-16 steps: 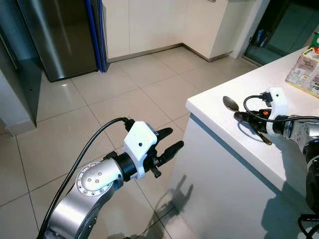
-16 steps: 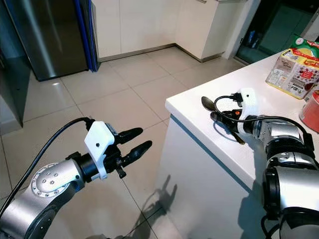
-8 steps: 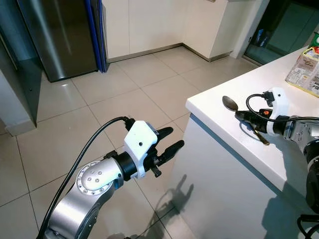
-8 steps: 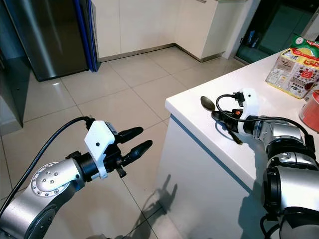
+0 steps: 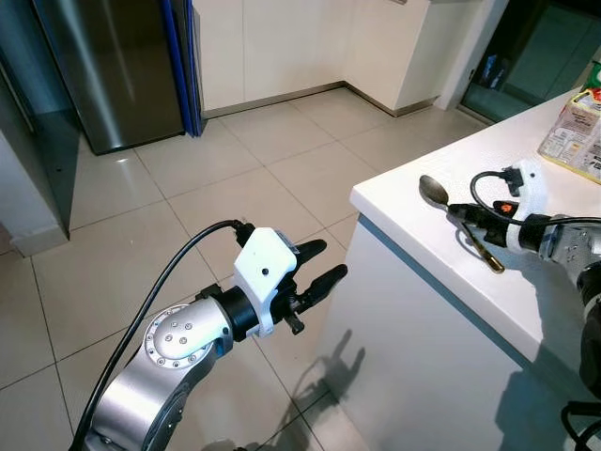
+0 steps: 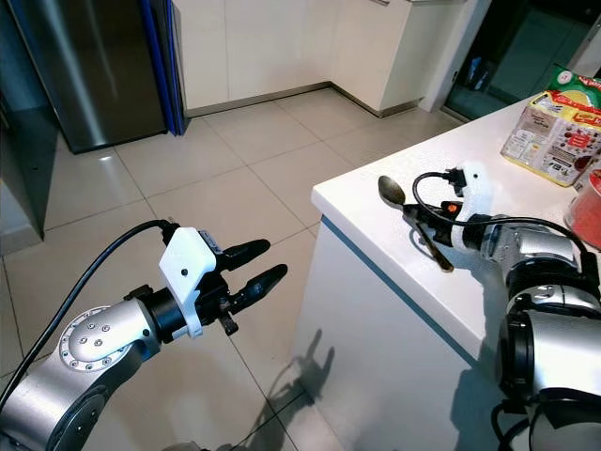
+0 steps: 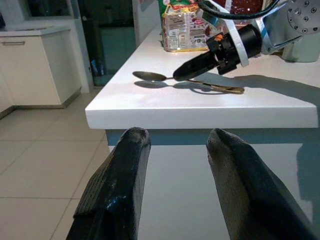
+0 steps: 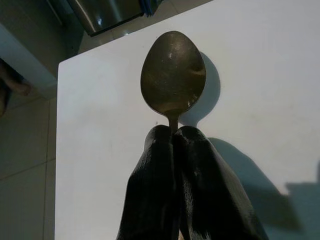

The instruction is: Setting the table

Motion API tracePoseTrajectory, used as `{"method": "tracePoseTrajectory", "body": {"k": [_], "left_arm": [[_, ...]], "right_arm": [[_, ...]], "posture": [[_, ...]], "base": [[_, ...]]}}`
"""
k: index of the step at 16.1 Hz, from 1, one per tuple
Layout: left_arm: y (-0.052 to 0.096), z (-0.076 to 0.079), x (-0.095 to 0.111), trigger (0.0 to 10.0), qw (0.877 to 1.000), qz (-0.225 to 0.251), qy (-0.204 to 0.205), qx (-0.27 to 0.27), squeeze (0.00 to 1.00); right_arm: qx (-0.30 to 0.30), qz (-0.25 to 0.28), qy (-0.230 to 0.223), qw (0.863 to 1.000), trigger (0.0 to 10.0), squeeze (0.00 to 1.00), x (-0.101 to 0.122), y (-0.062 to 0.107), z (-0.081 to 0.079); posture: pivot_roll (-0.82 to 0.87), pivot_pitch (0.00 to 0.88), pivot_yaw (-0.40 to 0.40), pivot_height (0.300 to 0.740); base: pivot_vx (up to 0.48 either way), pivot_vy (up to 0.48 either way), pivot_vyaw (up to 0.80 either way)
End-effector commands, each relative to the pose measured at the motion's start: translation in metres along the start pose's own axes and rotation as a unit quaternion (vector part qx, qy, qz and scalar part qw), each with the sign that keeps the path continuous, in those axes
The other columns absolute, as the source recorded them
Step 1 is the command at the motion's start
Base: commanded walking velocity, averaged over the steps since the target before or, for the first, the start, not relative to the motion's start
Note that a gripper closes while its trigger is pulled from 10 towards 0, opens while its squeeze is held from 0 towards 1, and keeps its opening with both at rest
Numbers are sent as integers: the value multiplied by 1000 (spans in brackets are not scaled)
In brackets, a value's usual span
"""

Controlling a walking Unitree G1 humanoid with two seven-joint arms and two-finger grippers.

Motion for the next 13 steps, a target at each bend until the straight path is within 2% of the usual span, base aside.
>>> {"method": "tracePoseTrajectory", "body": {"k": [1,2,3,9,13], "left_arm": [[-2,1,1,10000,1000,3,1,-7,0],[-2,2,1,10000,1000,4,2,-8,0],[-2,2,1,10000,1000,4,2,-8,0],[-2,2,1,10000,1000,3,2,-9,0],[-1,2,1,10000,1000,2,3,-9,0]], "right_arm": [[7,16,15,1000,0,0,14,5,-2],[2,17,21,1000,9647,90,14,5,-1],[-5,16,21,1000,10000,1000,13,5,0],[-13,-12,34,999,10000,1000,1,1,2],[-16,-13,42,999,10000,1000,0,-1,2]], "posture": [[4,0,-81,740],[4,0,-81,740],[4,0,-81,740],[4,4,-82,740],[3,5,-82,740]], "base": [[0,0,0],[0,0,0],[0,0,0],[0,0,0],[0,0,0]]}}
Point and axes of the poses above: a point about 5 cm out from each wrist's last joint towards the gripper, its own y axis pointing back from the gripper into the wrist, its own x axis along the axis of the wrist's last joint, z = x × y, the point moved 2 cm from there along -y, pointing out of the wrist towards the gripper, and after that the axes turned 9 degrees about -y, right-handed, at the moved point
